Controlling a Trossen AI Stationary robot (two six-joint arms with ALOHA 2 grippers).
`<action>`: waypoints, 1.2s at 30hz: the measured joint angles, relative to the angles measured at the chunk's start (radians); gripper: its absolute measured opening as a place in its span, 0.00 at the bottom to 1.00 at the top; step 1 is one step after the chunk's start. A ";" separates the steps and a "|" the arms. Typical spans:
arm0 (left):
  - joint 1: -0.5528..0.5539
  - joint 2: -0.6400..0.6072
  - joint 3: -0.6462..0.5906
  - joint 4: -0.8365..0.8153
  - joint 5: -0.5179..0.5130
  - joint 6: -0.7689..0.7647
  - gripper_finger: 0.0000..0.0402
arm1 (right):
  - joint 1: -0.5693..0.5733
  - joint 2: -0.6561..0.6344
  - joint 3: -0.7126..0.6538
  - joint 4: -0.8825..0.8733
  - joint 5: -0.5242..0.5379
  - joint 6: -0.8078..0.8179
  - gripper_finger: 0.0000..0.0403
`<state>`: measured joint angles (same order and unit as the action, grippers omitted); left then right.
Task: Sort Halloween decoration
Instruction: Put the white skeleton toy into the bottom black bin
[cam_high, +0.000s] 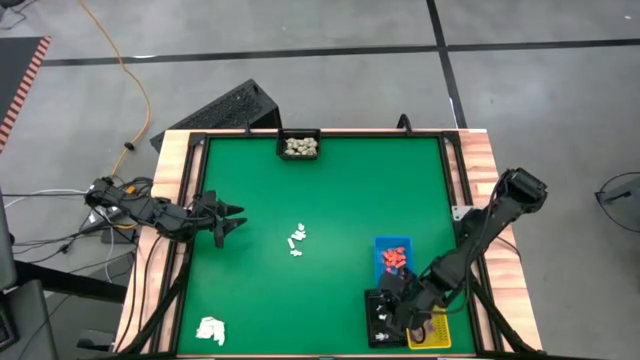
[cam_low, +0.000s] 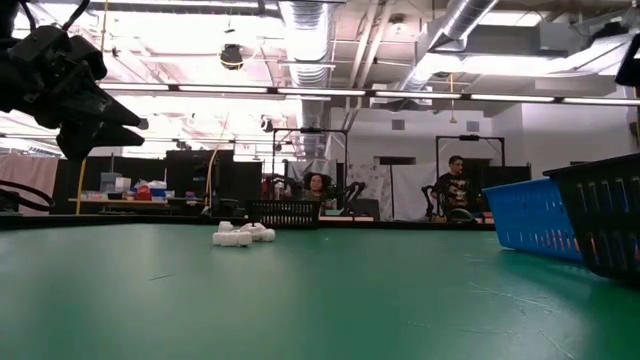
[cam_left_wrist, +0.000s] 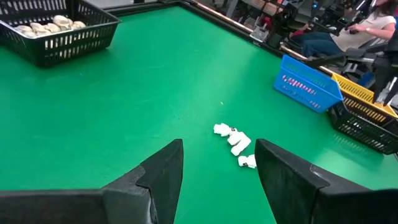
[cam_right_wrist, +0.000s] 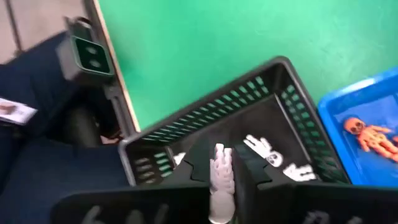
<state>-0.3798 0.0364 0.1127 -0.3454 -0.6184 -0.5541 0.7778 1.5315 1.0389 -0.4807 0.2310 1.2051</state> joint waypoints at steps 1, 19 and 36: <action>0.000 0.000 0.000 0.000 0.001 0.000 0.47 | -0.001 0.007 0.000 0.001 -0.001 0.002 0.13; 0.000 0.000 0.000 0.000 0.007 0.002 0.47 | -0.083 0.023 0.002 0.115 -0.088 -0.162 0.38; 0.000 -0.002 0.000 0.002 0.004 -0.008 0.47 | -0.470 0.181 0.004 0.552 0.179 -0.833 0.35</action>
<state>-0.3801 0.0349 0.1127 -0.3435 -0.6142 -0.5617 0.3075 1.7127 1.0428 0.0712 0.4100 0.3718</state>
